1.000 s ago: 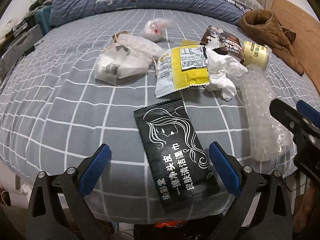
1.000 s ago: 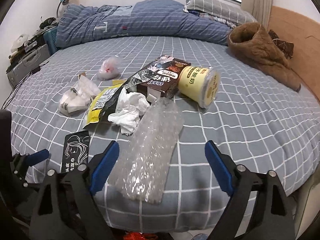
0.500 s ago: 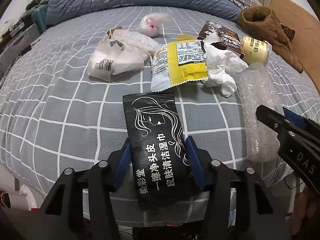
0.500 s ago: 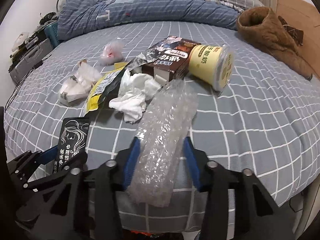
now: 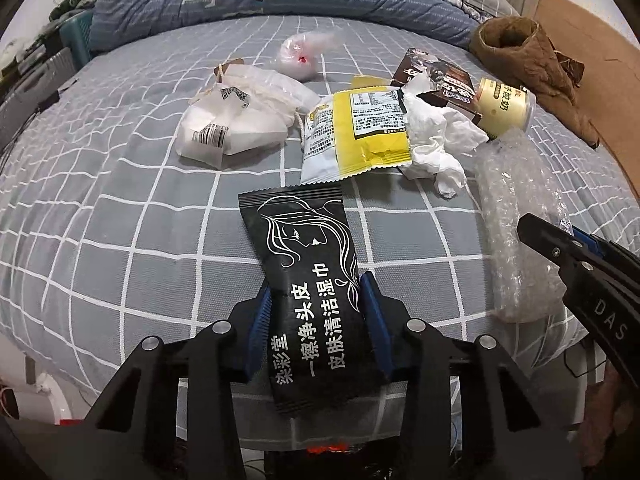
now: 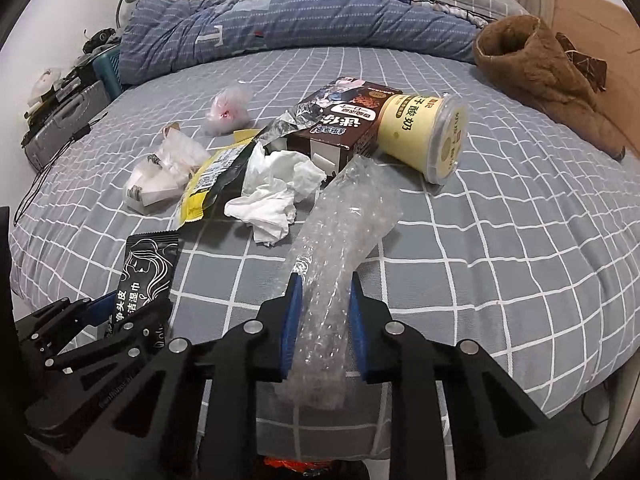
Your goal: Collect trash
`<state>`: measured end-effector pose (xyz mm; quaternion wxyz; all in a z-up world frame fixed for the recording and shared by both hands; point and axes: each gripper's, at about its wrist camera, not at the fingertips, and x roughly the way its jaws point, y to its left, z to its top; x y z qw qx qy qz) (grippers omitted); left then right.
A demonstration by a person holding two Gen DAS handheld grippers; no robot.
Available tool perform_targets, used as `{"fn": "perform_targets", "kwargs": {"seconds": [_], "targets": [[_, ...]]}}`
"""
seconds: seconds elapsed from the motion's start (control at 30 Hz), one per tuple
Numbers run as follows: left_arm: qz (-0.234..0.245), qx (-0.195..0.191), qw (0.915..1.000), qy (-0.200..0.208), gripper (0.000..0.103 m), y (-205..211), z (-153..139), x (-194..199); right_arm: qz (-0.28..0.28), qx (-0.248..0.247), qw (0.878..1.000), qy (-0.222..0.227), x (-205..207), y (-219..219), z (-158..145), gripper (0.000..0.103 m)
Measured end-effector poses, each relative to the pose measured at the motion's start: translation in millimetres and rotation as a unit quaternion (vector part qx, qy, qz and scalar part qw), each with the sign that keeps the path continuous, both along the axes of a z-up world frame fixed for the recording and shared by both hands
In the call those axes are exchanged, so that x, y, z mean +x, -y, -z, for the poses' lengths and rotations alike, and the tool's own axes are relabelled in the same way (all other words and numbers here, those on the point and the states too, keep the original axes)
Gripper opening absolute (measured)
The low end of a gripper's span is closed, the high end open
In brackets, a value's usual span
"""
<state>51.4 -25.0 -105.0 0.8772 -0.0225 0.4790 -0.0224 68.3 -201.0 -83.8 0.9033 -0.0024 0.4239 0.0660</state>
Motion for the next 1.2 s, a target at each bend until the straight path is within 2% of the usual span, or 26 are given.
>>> {"fn": "perform_targets", "kwargs": {"seconds": [0.6, 1.2], "targets": [[0.013, -0.004, 0.9997, 0.021, 0.042, -14, -23, -17, -0.002, -0.011, 1.000, 0.026, -35, 0, -14, 0.020], [0.028, -0.014, 0.9992, 0.027, 0.042, -24, -35, -58, -0.003, -0.009, 0.999, 0.045, -79, -3, -29, 0.020]]}}
